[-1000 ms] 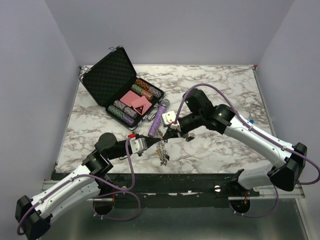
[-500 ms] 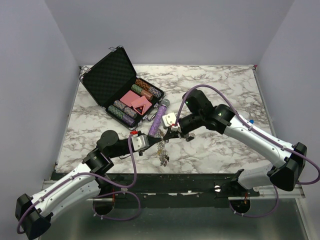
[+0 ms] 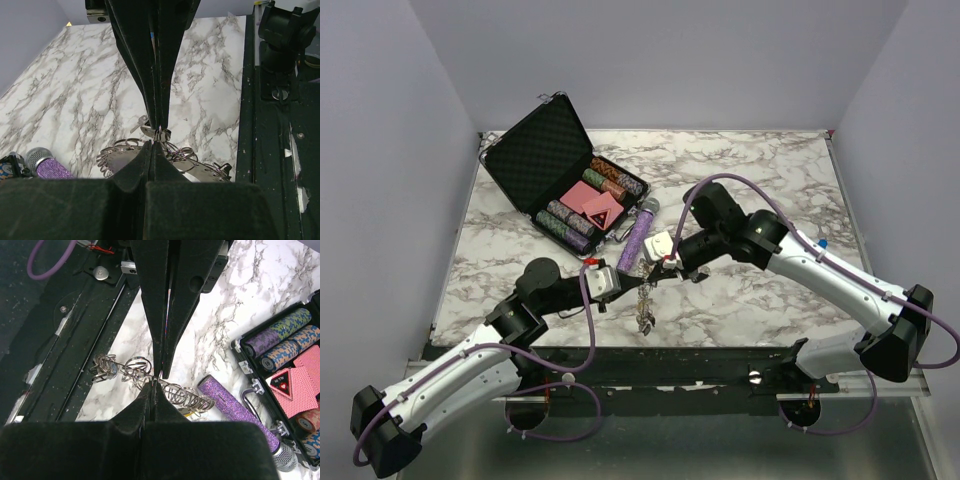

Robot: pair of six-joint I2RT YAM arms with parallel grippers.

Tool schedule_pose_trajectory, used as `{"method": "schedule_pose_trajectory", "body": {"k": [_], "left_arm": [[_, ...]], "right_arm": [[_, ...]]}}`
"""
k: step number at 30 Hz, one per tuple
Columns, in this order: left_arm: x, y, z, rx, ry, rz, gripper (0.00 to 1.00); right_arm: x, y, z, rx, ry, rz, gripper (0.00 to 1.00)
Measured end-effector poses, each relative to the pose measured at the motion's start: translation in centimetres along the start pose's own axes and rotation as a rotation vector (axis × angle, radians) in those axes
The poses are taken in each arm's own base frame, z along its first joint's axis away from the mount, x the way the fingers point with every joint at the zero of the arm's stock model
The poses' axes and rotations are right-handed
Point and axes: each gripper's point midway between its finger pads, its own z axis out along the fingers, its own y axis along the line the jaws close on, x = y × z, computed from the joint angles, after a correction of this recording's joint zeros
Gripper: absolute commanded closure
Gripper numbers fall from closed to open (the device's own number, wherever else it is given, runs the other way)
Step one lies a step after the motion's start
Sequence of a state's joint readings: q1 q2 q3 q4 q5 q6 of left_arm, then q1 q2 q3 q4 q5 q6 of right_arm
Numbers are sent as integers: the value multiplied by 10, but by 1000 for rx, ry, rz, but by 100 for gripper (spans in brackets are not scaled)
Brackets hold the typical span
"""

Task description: Put the keys on the keyring

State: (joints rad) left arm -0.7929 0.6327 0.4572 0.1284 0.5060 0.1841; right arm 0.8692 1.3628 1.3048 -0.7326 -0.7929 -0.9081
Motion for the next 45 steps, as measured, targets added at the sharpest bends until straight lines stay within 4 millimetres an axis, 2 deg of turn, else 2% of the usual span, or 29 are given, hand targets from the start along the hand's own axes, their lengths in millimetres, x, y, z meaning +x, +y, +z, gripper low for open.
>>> {"method": "schedule_pose_trajectory", "body": {"k": [18, 35, 37, 45], "left_arm": [[1, 3, -1, -14, 4, -36, 100], [-6, 7, -5, -37, -20, -51, 100], [-6, 7, -5, -38, -20, -54, 100], [-8, 8, -5, -42, -31, -54, 100]], "right_arm": [[6, 2, 1, 2, 12, -15, 100], [8, 2, 4, 22, -1, 45, 100], [8, 2, 5, 24, -2, 53, 99], [7, 3, 5, 30, -8, 85, 86]]}}
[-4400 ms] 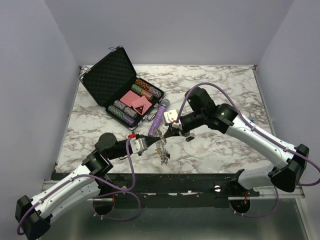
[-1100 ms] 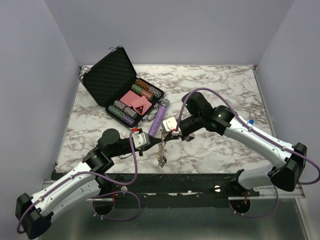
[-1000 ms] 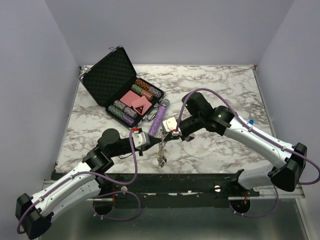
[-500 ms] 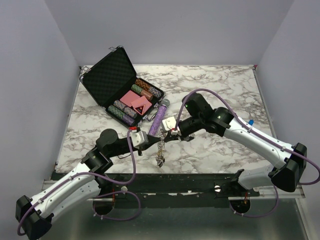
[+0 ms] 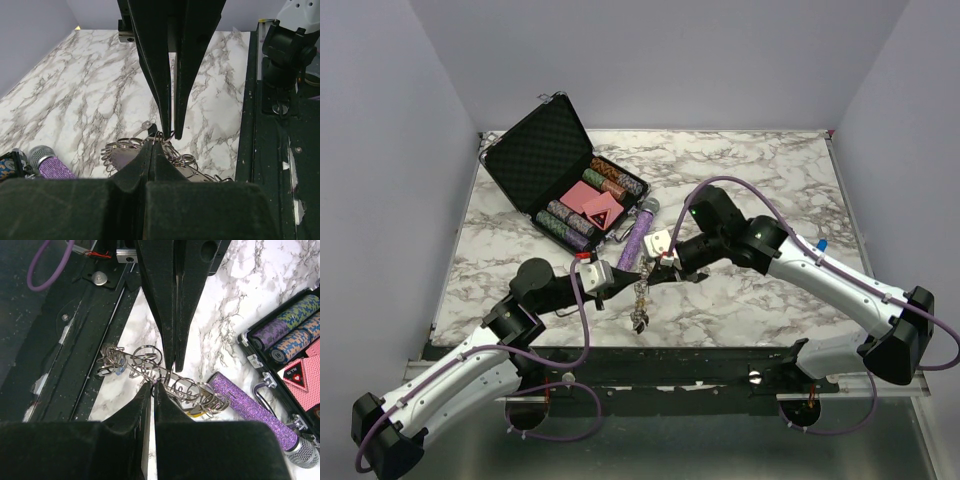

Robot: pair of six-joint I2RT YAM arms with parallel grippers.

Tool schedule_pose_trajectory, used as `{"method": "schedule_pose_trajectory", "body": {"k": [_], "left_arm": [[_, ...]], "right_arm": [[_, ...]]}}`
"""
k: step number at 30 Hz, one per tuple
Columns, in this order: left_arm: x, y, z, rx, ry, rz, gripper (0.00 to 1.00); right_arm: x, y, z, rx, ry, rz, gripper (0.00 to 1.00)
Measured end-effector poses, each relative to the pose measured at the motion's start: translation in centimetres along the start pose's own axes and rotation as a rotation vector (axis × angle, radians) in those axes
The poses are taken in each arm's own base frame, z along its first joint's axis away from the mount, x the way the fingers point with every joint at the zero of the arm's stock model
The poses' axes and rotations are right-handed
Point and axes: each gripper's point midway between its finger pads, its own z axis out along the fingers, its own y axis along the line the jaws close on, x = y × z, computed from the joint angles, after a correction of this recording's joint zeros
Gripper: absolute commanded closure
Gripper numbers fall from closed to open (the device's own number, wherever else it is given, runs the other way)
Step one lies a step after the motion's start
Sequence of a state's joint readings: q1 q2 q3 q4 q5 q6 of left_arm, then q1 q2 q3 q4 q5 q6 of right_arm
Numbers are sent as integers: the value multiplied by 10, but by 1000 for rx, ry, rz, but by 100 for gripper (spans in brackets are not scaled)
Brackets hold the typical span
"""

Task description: Put the keys on the keyring

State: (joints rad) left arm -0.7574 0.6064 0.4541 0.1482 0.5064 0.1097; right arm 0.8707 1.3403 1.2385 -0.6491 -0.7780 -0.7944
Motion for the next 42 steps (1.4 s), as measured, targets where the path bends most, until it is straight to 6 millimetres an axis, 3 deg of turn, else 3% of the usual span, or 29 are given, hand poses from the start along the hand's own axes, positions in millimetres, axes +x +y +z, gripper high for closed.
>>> {"method": "schedule_pose_trajectory", "body": {"k": [13, 31, 42], "left_arm": [[-7, 3, 1, -7, -29, 18, 100], [-11, 3, 1, -8, -41, 26, 100], [-14, 3, 0, -9, -53, 33, 100]], "right_arm": [[-8, 1, -4, -10, -29, 17, 80], [-24, -18, -17, 67, -81, 63, 81], [-16, -18, -11, 60, -76, 87, 82]]}}
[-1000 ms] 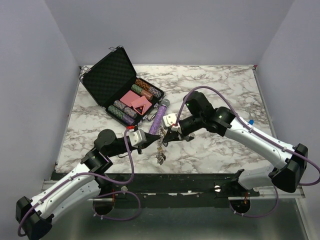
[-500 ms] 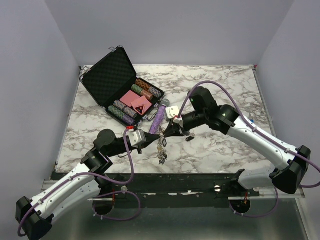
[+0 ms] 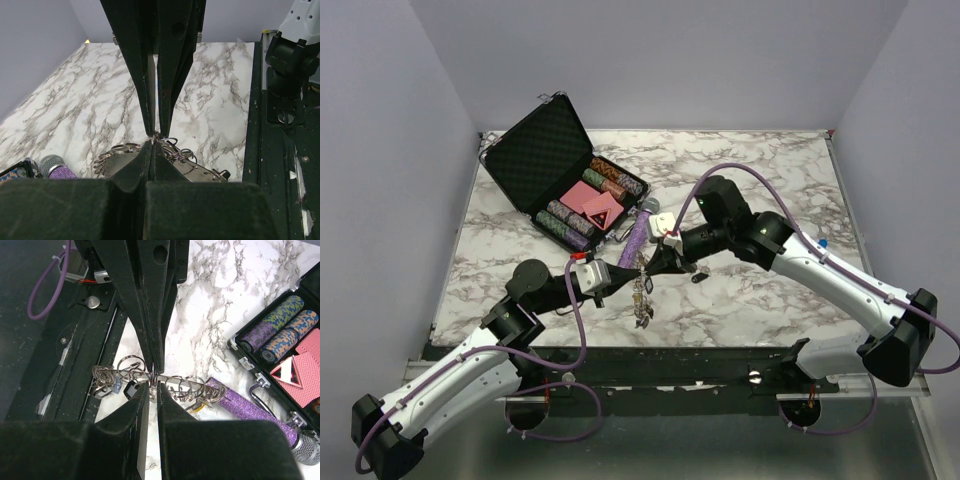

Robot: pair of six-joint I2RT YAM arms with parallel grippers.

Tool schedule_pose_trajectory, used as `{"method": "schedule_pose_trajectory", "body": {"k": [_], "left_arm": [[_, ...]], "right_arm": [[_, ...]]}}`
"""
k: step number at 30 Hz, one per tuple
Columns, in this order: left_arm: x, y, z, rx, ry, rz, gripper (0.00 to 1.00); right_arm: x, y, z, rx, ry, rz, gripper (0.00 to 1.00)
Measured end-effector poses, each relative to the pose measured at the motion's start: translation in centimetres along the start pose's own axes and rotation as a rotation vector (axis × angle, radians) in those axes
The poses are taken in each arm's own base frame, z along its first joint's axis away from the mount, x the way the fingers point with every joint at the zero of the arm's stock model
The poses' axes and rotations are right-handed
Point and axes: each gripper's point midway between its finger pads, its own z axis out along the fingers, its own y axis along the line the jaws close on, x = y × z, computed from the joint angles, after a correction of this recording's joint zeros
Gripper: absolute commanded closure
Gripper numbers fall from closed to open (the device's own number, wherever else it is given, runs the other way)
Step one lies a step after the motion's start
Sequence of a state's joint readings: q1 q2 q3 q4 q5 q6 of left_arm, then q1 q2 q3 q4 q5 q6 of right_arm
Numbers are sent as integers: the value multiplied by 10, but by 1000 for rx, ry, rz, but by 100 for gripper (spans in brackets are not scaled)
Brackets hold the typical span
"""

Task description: Put the keys on the keyring

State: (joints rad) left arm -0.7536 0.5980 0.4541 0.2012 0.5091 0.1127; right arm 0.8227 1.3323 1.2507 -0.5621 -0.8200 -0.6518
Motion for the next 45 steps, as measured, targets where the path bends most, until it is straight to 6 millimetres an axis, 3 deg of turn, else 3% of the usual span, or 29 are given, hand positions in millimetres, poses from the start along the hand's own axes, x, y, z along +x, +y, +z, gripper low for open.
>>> {"method": "schedule_pose_trajectory", "body": {"k": [16, 20, 45], "left_arm": [[-1, 0, 0, -3, -2, 0, 100], [-1, 1, -1, -3, -2, 1, 100], [2, 0, 2, 4, 6, -12, 100]], "right_arm": [[0, -4, 5, 3, -12, 19, 88], [0, -4, 5, 2, -15, 17, 100], [4, 1, 4, -31, -1, -30, 100]]}}
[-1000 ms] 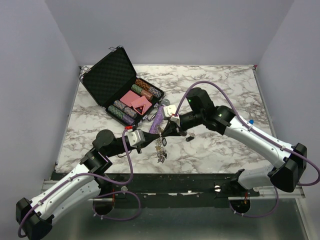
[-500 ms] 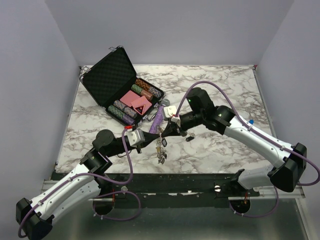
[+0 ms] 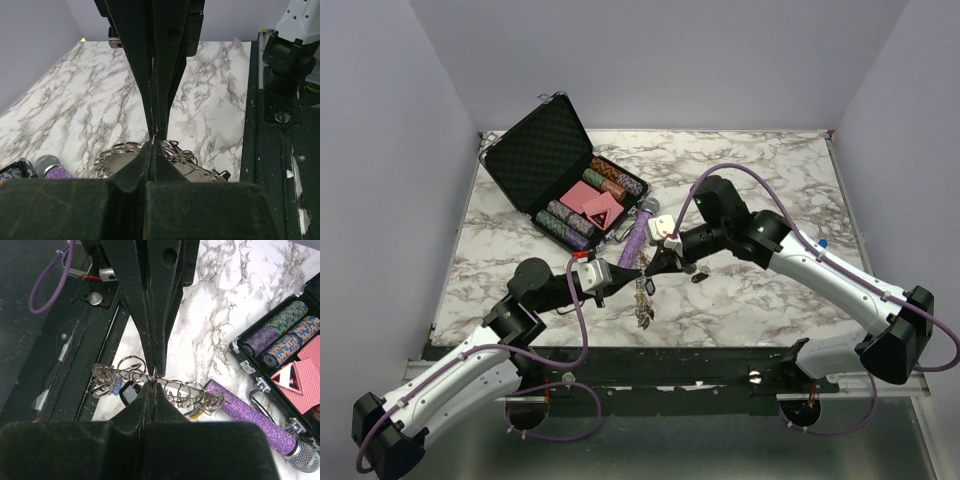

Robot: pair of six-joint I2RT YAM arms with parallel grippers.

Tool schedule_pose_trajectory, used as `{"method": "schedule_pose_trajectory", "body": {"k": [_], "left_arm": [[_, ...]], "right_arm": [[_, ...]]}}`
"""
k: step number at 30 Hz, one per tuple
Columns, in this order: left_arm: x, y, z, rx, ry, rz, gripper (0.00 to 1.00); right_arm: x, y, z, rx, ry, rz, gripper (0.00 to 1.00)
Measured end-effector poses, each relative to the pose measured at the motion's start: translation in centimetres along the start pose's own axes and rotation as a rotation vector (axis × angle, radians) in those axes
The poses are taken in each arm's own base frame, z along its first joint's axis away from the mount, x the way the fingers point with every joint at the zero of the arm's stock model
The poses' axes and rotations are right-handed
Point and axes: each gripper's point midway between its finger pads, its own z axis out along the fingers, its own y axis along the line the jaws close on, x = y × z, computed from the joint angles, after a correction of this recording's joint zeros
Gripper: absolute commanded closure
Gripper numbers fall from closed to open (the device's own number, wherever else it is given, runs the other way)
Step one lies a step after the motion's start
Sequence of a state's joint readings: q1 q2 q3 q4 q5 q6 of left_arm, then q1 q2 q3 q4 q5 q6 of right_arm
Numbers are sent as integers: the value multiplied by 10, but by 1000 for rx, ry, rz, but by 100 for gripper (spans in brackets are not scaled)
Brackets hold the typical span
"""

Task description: Put the keys on the keyring

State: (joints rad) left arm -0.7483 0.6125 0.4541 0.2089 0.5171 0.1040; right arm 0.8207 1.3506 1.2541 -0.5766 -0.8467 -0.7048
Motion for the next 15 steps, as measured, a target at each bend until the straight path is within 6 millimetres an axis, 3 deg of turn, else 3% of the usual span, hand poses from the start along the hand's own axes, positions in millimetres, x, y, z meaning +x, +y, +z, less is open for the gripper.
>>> {"method": "schedule_pose_trajectory", "body": {"k": [15], "left_arm": [[0, -2, 2, 16, -3, 0, 100]], "right_arm": [[0, 2, -2, -9, 12, -4, 100]]}}
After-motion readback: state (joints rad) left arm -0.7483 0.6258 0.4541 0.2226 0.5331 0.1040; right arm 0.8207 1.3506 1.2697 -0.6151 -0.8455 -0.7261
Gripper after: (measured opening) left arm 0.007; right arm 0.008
